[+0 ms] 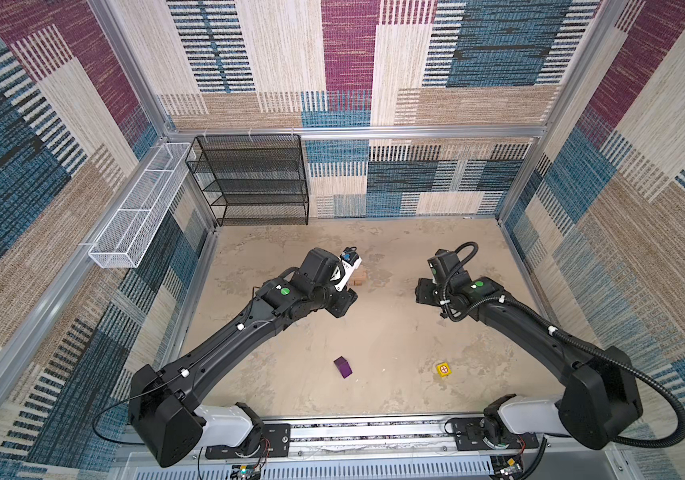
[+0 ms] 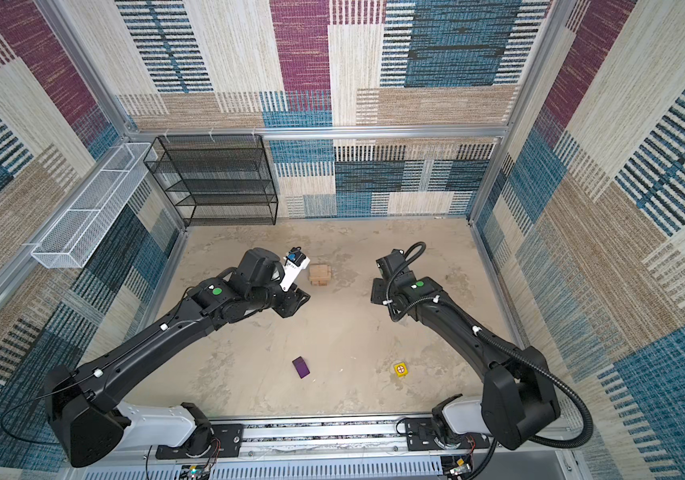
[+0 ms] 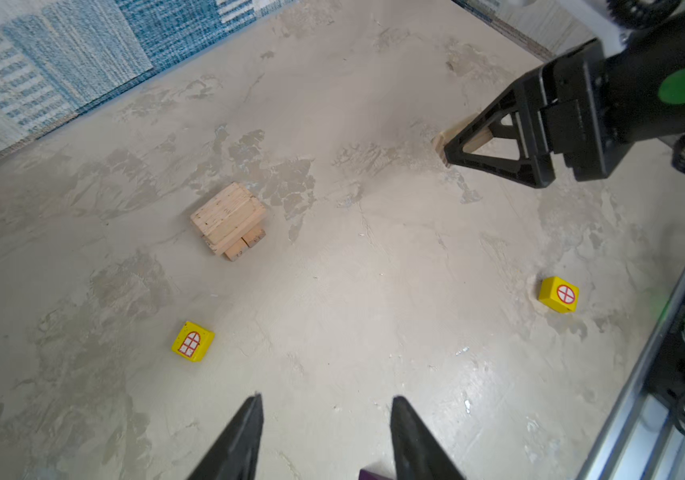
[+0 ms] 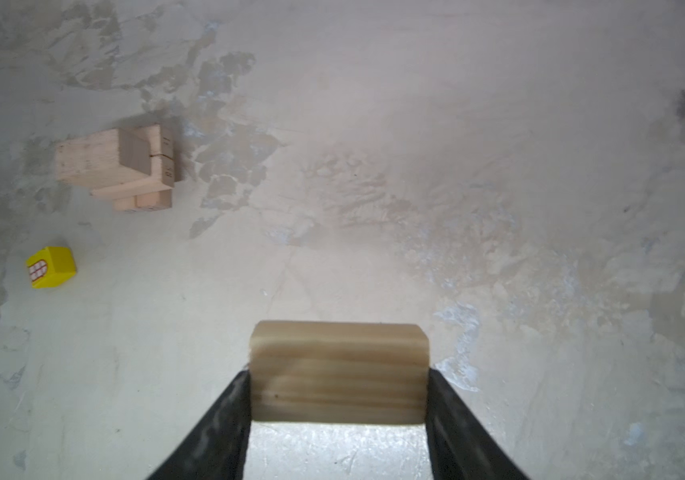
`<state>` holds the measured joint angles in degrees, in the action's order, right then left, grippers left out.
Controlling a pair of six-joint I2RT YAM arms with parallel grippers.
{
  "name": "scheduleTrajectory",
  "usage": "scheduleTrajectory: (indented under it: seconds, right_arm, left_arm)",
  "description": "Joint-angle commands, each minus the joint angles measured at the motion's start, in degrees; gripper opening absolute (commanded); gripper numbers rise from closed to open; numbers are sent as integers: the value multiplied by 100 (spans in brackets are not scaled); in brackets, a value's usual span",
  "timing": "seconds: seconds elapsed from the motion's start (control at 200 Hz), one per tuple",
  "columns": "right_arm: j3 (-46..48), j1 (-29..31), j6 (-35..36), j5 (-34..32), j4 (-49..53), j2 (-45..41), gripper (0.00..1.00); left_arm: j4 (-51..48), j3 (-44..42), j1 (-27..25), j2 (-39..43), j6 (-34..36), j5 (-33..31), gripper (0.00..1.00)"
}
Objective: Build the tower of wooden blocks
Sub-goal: 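Lift the plank and carry it with the right gripper over the stack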
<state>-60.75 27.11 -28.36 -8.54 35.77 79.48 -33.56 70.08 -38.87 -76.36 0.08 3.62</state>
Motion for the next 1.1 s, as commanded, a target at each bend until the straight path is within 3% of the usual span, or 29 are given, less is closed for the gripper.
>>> scheduleTrajectory:
  seconds: [0.0,0.165,0.345,0.526,1.006,1.097]
  right_arm:
    - [-509,258,76,-11,100,317,0]
    - [-1375,708,85,-126,159,1107,0]
    - [-2244,899,144,-104,175,1932,0]
    - [-3051,1010,251,-78,256,2624,0]
    - [-4567,1094,343,-201,568,3963,0]
    - [-4824,1094,357,-197,613,4194,0]
  left_arm:
    - [127,-14,220,93,-309,143,53]
    - [93,8,651,212,-428,99,56]
    - [234,-108,905,366,-450,227,46]
    - [168,-79,977,380,-356,116,42]
    - [179,-108,1065,457,-306,33,42]
    - [186,-110,1072,446,-332,56,48]
